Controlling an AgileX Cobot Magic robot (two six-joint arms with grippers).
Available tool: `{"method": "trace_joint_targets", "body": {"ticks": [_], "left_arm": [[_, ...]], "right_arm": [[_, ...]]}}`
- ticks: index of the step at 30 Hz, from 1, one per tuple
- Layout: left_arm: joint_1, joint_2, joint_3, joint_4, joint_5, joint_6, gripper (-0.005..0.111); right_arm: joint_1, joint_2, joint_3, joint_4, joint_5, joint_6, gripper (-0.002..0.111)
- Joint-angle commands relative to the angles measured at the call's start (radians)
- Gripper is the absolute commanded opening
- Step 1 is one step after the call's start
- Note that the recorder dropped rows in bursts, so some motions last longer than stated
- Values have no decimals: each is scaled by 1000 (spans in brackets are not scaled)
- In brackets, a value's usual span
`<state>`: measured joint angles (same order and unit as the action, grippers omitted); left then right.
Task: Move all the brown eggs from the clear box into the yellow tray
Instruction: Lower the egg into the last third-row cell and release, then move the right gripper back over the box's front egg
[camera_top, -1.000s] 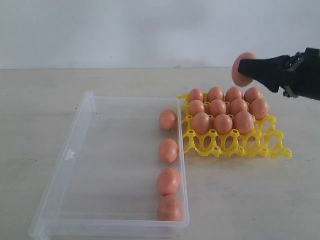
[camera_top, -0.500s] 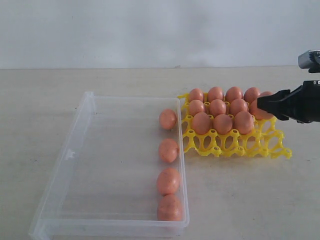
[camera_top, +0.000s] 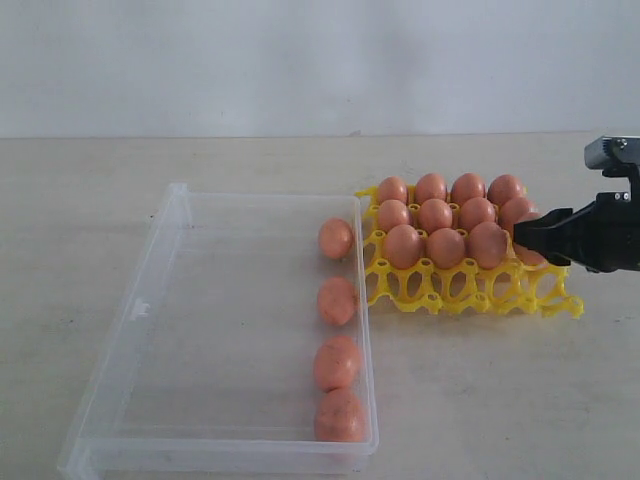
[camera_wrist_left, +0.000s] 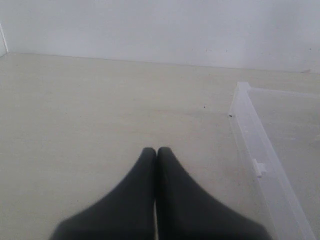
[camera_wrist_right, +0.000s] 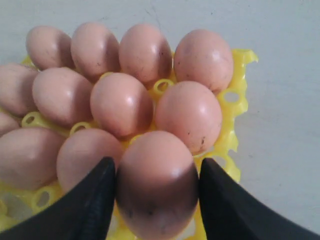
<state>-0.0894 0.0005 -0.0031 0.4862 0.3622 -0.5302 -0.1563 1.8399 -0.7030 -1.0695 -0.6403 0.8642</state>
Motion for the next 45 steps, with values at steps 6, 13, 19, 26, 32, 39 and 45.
{"method": "trace_joint_targets", "body": {"ticks": [6, 13, 19, 26, 32, 39, 45], "left_arm": [[-2, -1, 3, -9, 1, 0, -4], [-2, -1, 3, -9, 1, 0, -4], [-2, -1, 3, -9, 1, 0, -4], [-2, -1, 3, -9, 1, 0, -4], [-2, -1, 3, -9, 1, 0, -4], [-2, -1, 3, -9, 1, 0, -4], [-2, -1, 3, -9, 1, 0, -4]], "right_arm": [[-3, 19, 2, 79, -26, -71, 0], [-3, 19, 2, 127, -30, -33, 44], [-3, 19, 2, 130, -28, -2, 67], [-3, -45, 2, 134, -83, 131, 67], [125, -186, -52, 89, -254, 203, 67], [927, -65, -613, -83, 1209, 44, 67], [910, 274, -1202, 882, 1683, -605, 55]]}}
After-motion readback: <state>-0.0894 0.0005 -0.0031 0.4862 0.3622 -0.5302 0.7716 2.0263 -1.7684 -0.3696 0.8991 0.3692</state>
